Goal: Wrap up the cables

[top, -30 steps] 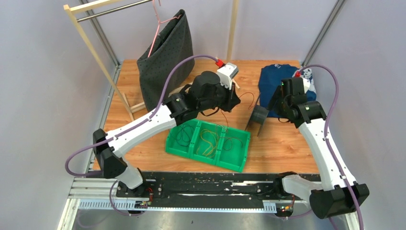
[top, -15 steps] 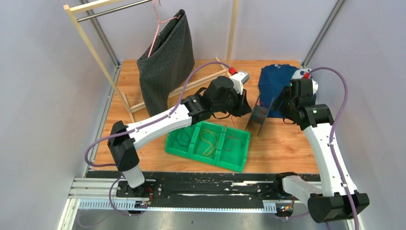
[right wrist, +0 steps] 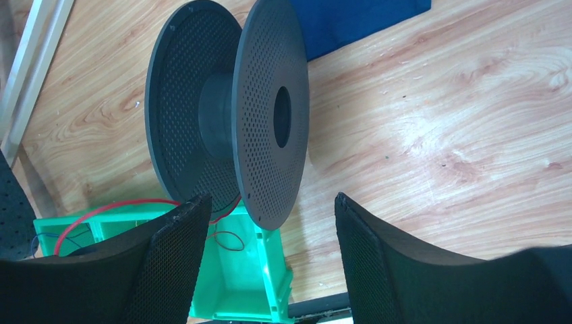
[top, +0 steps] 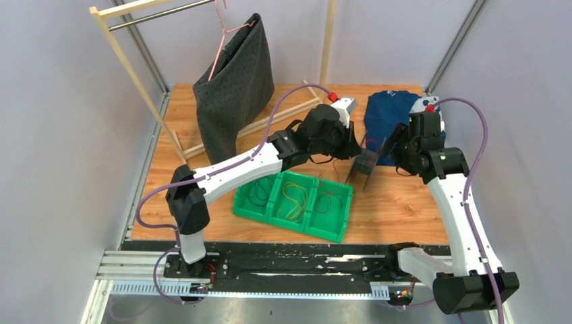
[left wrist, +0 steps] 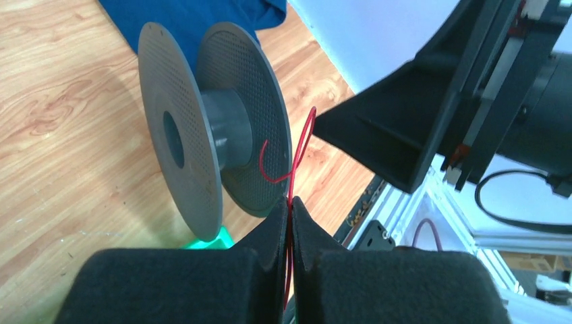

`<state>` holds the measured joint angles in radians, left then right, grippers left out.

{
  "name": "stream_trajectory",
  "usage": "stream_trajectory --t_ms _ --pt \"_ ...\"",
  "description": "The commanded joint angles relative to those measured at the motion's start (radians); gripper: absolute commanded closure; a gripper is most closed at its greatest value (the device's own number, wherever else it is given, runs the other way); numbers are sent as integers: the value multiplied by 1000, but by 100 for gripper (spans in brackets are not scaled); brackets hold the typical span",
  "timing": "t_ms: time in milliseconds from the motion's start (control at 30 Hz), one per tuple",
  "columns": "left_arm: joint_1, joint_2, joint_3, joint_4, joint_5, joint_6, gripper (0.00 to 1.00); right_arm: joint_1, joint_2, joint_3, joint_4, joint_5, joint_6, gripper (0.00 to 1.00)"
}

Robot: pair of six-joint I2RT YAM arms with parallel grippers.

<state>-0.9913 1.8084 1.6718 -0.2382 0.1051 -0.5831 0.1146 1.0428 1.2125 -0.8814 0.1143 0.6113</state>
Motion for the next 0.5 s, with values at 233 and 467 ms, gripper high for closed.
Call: stream_trajectory --t_ms 233,467 --pt "5 99 215 -205 -35 -104 100 -13 -167 -161 171 -128 -146 28" --pt "13 140 269 -248 7 -162 100 2 -385 -378 431 -238 -252 27"
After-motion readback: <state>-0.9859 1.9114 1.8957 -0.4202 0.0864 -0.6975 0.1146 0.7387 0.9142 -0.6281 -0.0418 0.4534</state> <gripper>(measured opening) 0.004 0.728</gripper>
